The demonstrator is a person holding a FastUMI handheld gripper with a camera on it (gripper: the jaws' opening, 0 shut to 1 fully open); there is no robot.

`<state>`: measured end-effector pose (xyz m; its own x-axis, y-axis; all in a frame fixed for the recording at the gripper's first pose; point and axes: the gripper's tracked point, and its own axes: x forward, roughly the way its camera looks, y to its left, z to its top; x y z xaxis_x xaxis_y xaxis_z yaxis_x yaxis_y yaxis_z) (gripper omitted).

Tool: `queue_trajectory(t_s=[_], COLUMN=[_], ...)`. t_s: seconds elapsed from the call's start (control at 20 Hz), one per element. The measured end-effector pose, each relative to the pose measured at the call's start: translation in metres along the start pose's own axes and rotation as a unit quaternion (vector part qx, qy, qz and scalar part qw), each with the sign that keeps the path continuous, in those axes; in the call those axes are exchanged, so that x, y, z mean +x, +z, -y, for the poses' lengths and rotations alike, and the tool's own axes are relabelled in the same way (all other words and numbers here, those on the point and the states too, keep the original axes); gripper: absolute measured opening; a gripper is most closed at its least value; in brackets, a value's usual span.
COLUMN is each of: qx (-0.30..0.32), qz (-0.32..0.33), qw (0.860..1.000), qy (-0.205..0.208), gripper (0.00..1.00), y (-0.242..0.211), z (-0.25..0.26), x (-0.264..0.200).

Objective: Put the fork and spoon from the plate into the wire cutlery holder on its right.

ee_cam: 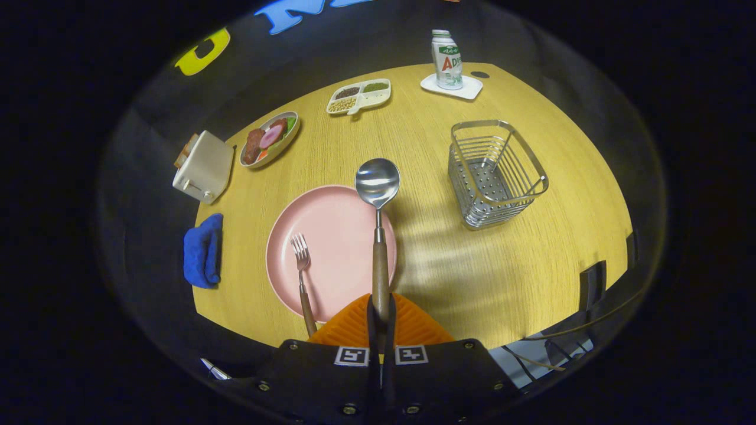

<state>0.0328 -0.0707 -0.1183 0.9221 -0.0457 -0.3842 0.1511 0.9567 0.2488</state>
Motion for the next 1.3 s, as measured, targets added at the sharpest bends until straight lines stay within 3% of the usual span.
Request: queue_trajectory(t_s=[0.55,1.3], qx=[0.008,-0.049], qz=[0.027,-0.11], qw=[0.999,0.991], qy=[-0.037,-0.061], gripper=[0.02,0.02], y=[0.05,0.04], z=[0.06,0.108], x=[-0.04,-0.052])
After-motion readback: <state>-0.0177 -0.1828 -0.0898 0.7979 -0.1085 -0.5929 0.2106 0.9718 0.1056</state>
